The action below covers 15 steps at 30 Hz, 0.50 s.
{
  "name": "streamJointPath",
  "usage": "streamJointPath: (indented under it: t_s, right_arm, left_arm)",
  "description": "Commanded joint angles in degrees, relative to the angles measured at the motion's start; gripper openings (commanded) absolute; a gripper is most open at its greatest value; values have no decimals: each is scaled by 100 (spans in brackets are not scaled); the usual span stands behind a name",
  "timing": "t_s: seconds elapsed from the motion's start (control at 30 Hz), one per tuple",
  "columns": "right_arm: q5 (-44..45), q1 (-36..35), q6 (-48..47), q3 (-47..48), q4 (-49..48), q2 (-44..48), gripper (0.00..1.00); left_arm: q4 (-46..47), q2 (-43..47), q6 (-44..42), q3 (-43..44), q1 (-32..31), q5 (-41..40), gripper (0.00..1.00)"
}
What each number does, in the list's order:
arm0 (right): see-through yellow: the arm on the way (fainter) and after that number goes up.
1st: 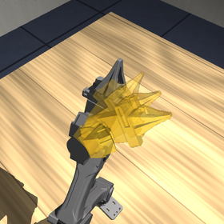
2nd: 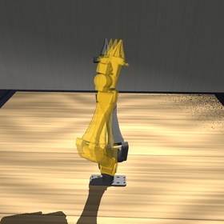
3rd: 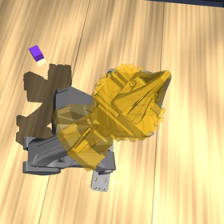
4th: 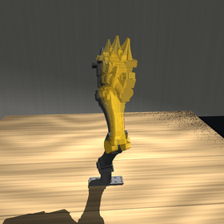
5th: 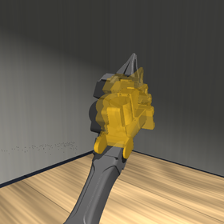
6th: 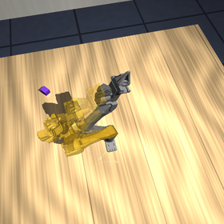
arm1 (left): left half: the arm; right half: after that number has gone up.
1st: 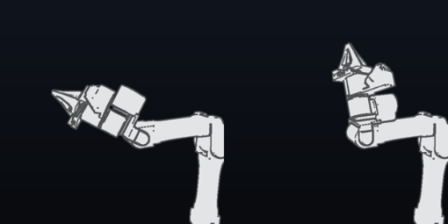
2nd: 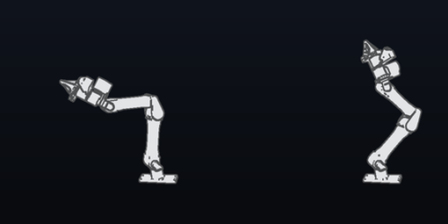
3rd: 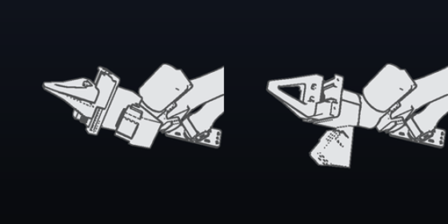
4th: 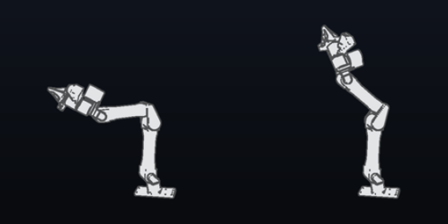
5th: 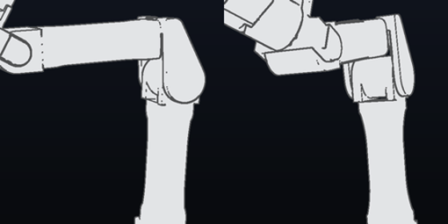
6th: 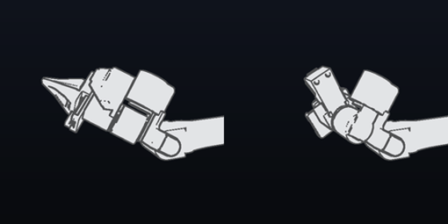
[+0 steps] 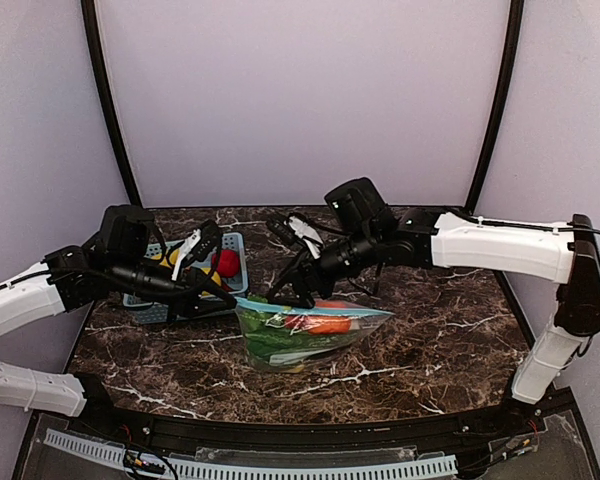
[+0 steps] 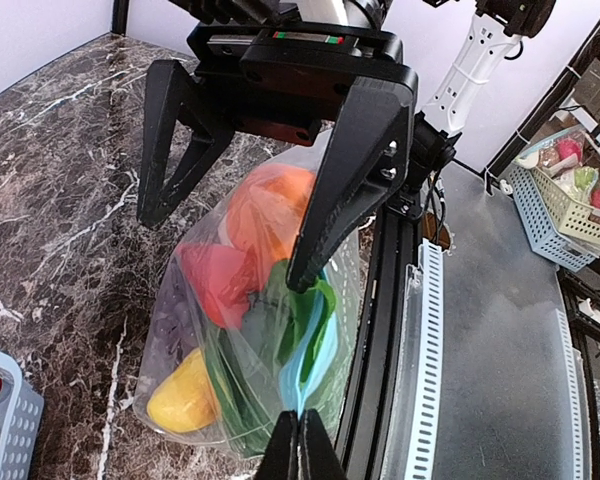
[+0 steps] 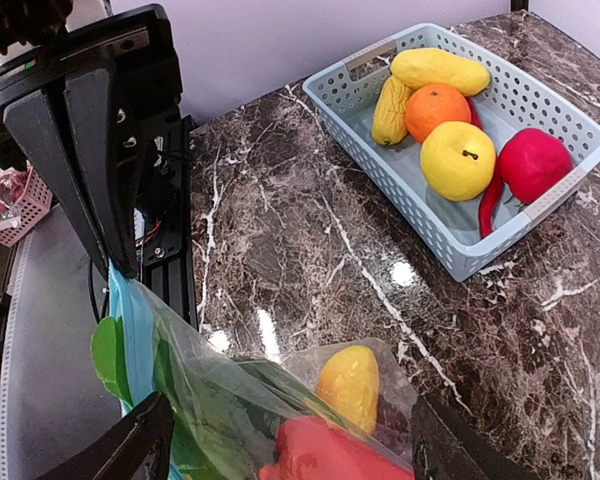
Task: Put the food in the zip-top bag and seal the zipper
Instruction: Adjust the zipper on the zipper food storage bag.
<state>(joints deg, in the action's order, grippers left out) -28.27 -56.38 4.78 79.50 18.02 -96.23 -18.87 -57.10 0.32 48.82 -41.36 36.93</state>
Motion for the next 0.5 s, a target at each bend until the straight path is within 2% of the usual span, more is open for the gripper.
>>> streamJointPath:
  t_s: [0.0,0.47]
  right_arm:
    - [-144,-65,-102,260,84,-58,80]
    - [-485,-76,-141,495,74,-244,81]
  left_arm:
    - [199,-26,-135,21,14,139,1]
    - [165,-5,-150,36,15,157,1]
